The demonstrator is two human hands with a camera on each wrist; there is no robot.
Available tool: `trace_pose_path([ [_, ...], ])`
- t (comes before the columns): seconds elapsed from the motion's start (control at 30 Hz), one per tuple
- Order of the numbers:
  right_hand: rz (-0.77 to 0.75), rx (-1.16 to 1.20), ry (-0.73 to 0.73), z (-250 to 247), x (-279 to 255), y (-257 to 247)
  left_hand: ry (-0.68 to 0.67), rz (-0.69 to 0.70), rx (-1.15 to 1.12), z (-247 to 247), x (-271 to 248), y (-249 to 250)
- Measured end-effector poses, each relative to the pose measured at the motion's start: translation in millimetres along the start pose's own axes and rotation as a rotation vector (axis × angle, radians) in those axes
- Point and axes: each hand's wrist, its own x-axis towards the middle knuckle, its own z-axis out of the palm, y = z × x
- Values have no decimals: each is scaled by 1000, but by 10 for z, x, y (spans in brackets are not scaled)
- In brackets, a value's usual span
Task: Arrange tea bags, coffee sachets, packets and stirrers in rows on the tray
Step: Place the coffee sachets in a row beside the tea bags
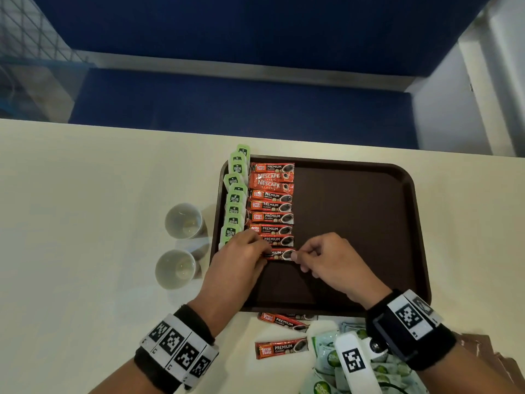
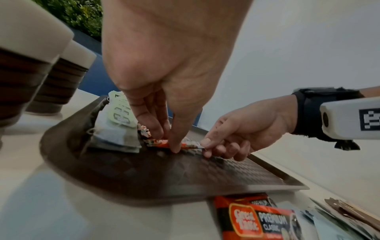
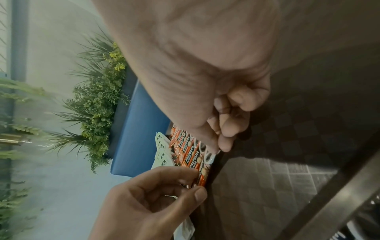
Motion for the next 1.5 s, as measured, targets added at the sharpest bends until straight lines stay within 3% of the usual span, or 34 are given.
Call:
trace_pose_path([
  [0.67, -35, -39, 42, -7, 44, 26, 25, 24, 15, -7, 26, -22],
  [0.77, -108, -60, 104, -11, -7, 14, 37, 54, -18, -16, 18, -29],
  [0.9, -334, -23, 139, 64, -269, 41, 13, 185, -98, -36, -71, 3],
  [1.07, -507, -243, 37, 325, -665, 355, -15, 261, -123, 8, -232, 65],
  [1.27, -637, -526, 192, 533, -1083, 730, -13, 299, -97, 101, -508, 73],
  [1.5, -571, -687, 301, 701, -1225, 884, 32, 376, 64, 281, -937, 57],
])
